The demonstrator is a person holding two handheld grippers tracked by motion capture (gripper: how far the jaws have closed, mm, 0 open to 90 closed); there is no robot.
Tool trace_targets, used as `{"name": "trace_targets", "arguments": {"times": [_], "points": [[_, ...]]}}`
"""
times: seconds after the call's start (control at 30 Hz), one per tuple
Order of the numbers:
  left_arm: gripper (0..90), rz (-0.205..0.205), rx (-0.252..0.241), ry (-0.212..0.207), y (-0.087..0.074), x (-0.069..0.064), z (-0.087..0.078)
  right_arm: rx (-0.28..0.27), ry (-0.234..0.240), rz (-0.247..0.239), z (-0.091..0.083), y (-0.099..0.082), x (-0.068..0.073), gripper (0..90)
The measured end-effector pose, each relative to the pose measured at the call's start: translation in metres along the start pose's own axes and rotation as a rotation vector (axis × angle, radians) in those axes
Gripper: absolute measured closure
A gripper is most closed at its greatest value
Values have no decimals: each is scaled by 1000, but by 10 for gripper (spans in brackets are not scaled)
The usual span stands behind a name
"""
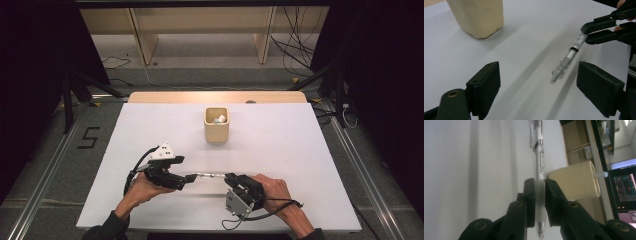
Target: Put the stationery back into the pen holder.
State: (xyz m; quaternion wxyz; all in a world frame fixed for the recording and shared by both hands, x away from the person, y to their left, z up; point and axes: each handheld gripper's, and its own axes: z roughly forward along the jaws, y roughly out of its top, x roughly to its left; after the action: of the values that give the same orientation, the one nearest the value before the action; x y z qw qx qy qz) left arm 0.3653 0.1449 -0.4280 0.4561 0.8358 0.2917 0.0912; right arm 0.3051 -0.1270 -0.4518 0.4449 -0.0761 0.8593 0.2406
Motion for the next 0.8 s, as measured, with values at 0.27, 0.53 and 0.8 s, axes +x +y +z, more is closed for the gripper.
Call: {"name": "trace_targets", "arguments": {"times": [0.27,0.53,0.8], "points": [[200,89,113,-48,10,-15,11,-14,-62,-113,0,8,11,803],[248,165,209,-96,18,-25,26,-14,-64,-192,0,13,18,803],[356,221,280,-143,24,-32,34,-19,-51,-234,1,17,22,803]]}}
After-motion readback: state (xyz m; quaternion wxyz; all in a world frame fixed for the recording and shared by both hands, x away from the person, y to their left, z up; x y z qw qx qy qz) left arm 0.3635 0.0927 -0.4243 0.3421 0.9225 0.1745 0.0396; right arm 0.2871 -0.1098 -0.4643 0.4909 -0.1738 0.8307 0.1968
